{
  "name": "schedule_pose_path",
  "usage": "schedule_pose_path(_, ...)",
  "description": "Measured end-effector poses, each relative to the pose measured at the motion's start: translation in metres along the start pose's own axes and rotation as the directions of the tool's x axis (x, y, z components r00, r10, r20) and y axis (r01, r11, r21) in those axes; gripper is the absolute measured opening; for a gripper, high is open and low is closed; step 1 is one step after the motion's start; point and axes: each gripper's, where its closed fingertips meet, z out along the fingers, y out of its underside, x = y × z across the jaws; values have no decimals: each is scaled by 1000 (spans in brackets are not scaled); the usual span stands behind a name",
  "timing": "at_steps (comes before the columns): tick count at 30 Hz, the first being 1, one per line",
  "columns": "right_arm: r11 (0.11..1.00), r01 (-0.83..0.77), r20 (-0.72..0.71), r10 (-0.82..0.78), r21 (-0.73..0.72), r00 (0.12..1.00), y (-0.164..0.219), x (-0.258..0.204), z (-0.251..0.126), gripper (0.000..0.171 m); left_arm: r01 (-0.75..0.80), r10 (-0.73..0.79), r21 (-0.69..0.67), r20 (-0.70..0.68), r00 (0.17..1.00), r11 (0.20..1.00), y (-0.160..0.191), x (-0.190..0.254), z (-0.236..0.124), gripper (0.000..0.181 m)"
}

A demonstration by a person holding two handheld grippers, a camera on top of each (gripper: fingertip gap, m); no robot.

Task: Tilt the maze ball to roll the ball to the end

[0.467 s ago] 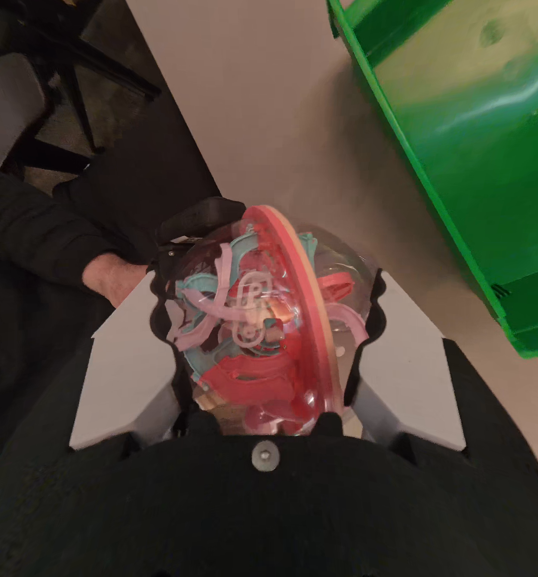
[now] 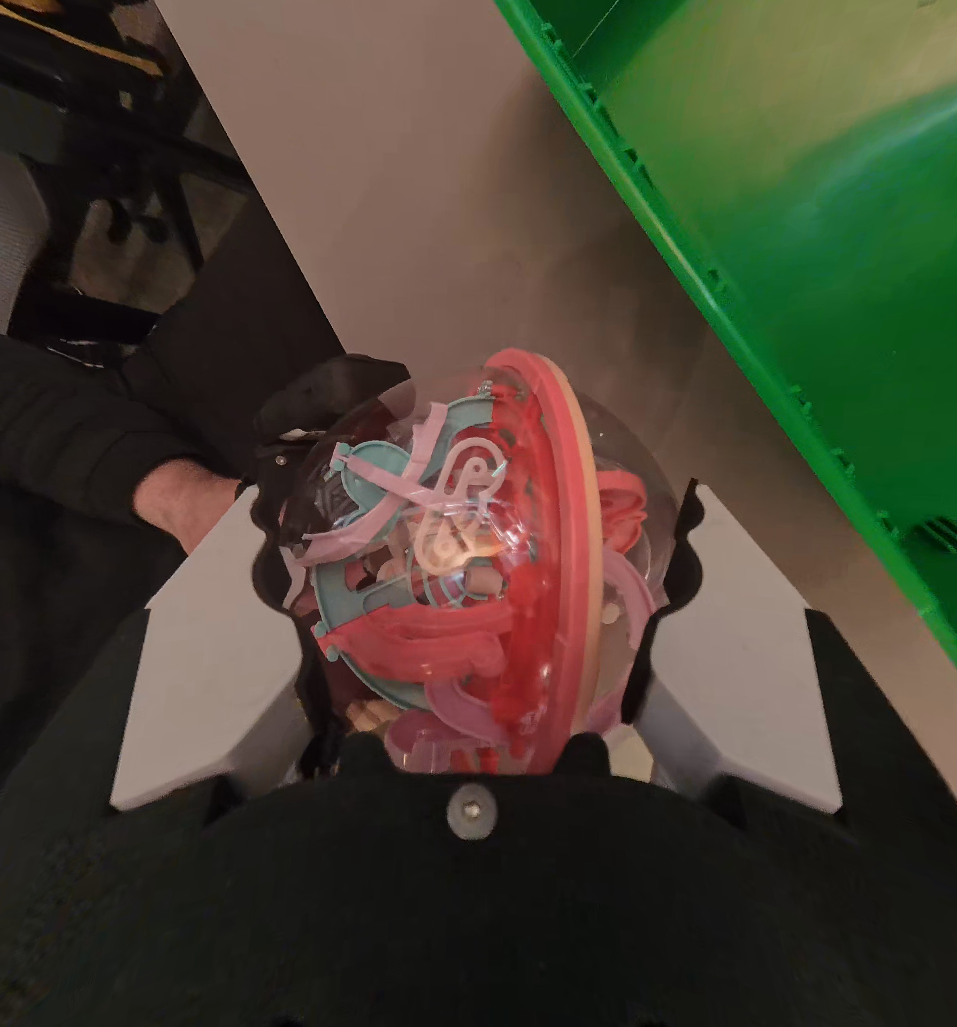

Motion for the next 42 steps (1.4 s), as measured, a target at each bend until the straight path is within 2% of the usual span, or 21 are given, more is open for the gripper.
schedule_pose_path(1, 1000, -7, 16, 7, 13, 1000, 1, 1, -1, 138, 1, -1, -5, -1, 1000, 1000, 1, 1, -2, 117)
schedule_pose_path(8, 987, -79, 146, 59, 137, 988, 8, 6, -4, 136, -78, 82, -34, 131, 988, 996, 7, -8, -32, 108)
schedule_pose_path(12, 985, -74, 141, 52, 154, 989, 8, 4, -4, 135, -119, 129, -57, 210, 969, 991, 12, -7, -53, 101)
schedule_pose_path(15, 985, -77, 135, 57, 154, 989, 8, 4, -4, 139, -183, 182, -22, 288, 940, 983, 5, -4, -78, 98)
schedule_pose_path(19, 980, -89, 157, 61, 177, 986, 7, 2, -4, 148, -328, 303, -12, 420, 855, 944, -11, -11, -95, 115)
schedule_pose_path(23, 973, -22, 61, 9, 229, 998, 15, 5, -14, 155, -398, 369, -37, 466, 804, 916, -22, -21, -96, 126)
schedule_pose_path(25, 964, 18, 8, -21, 264, 1000, 19, 4, -27, 152, -405, 374, -36, 464, 803, 914, -27, -24, -95, 125)
schedule_pose_path(27, 951, 78, -17, -76, 298, 997, 23, -4, -37, 142, -410, 375, -29, 465, 802, 912, -33, -26, -95, 124)
schedule_pose_path(30, 958, 123, -69, -108, 260, 992, 37, -1, -32, 129, -436, 411, -55, 455, 790, 898, -40, -28, -90, 117)
schedule_pose_path(32, 950, 109, -46, -100, 293, 994, 37, -2, -31, 128, -433, 411, -56, 438, 799, 900, -43, -27, -87, 109)
schedule_pose_path(42, 887, -80, 100, 38, 454, 994, 37, 10, -35, 126, -347, 356, -99, 402, 844, 933, -55, -17, -93, 102)
